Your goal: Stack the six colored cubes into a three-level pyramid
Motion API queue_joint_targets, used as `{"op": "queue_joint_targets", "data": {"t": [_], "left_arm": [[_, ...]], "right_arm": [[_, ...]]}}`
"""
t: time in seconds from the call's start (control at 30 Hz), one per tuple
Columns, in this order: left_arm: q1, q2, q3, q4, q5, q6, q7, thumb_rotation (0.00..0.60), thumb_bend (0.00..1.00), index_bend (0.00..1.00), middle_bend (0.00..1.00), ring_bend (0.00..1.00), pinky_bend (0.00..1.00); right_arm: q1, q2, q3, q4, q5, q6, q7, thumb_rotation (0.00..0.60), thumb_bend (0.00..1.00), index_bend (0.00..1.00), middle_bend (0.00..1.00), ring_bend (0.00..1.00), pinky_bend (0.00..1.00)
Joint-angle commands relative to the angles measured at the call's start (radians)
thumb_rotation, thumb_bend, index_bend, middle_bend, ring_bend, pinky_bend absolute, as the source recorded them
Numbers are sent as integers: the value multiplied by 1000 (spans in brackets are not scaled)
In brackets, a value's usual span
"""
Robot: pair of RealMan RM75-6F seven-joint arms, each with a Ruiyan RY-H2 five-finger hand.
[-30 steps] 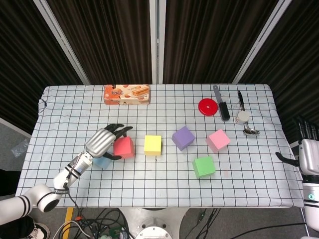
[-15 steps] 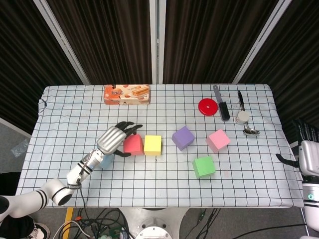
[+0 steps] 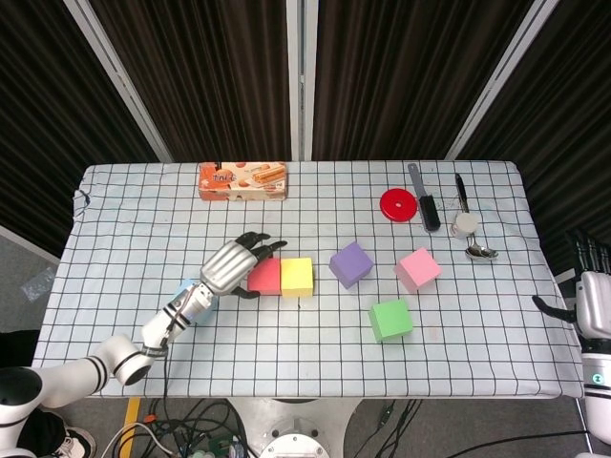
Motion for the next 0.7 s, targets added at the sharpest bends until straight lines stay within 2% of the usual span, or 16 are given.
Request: {"op": "queue_joint_targets", "data": {"t": [0.03,0.7], "left_arm": [[-3,-9,6,6,-3,-4,7,600,93,88,512,143,191],[-19,-58,7,66,-64,-56,-36,600,93,87,512,143,191]], "right_arm": [[-3,-3,-1,6,-1,0,6,600,45,0,0,0,0],[-5,-15,0,35,2,-14,33,600,45,0,0,0,0]]}}
